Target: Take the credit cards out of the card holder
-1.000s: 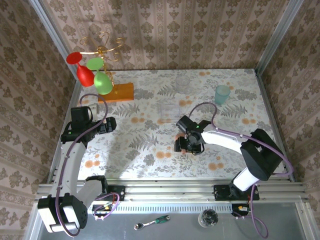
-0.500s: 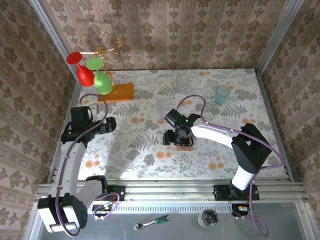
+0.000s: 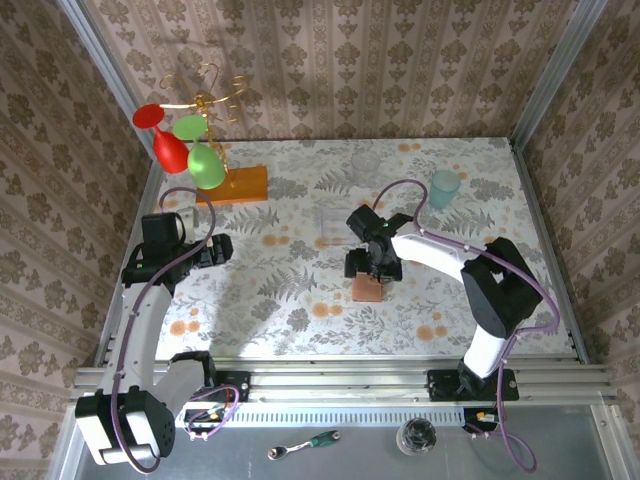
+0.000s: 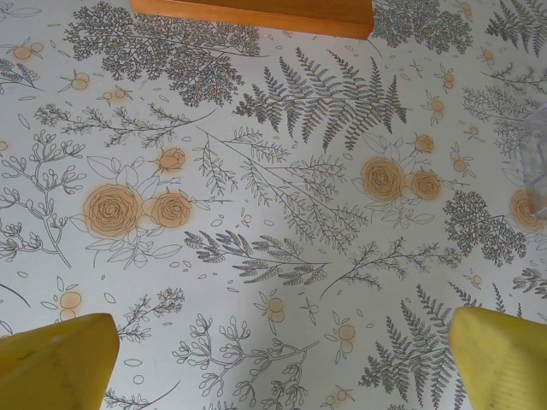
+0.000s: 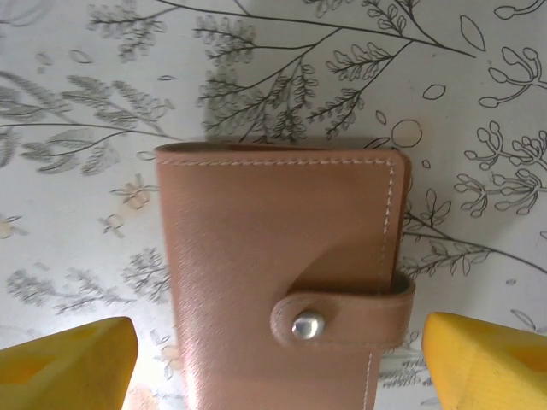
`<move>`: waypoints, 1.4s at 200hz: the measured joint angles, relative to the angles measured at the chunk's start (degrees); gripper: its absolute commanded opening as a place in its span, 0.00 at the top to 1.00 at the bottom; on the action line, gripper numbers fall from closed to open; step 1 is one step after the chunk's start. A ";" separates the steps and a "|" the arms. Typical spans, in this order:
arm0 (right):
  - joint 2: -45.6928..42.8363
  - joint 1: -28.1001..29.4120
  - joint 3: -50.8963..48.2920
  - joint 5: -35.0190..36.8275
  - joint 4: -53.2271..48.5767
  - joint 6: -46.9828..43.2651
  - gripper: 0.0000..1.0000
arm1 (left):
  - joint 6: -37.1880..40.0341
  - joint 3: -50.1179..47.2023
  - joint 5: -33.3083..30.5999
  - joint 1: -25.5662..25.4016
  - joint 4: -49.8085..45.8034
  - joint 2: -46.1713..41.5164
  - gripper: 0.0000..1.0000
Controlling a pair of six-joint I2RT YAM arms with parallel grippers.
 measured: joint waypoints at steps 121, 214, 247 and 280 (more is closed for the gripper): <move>4.02 0.11 0.72 -1.70 0.87 -0.33 0.25 | 0.00 0.00 0.11 0.07 0.02 0.13 0.00; 11.15 6.62 11.13 -3.98 1.68 1.64 0.28 | 0.00 0.00 1.09 0.42 0.33 0.13 0.00; 12.13 7.52 12.00 -4.37 2.05 2.12 0.29 | 0.00 0.00 1.70 0.42 0.42 0.13 0.00; 12.13 7.56 12.00 -4.35 1.92 2.69 0.28 | -0.28 0.00 2.40 0.35 0.37 0.13 0.00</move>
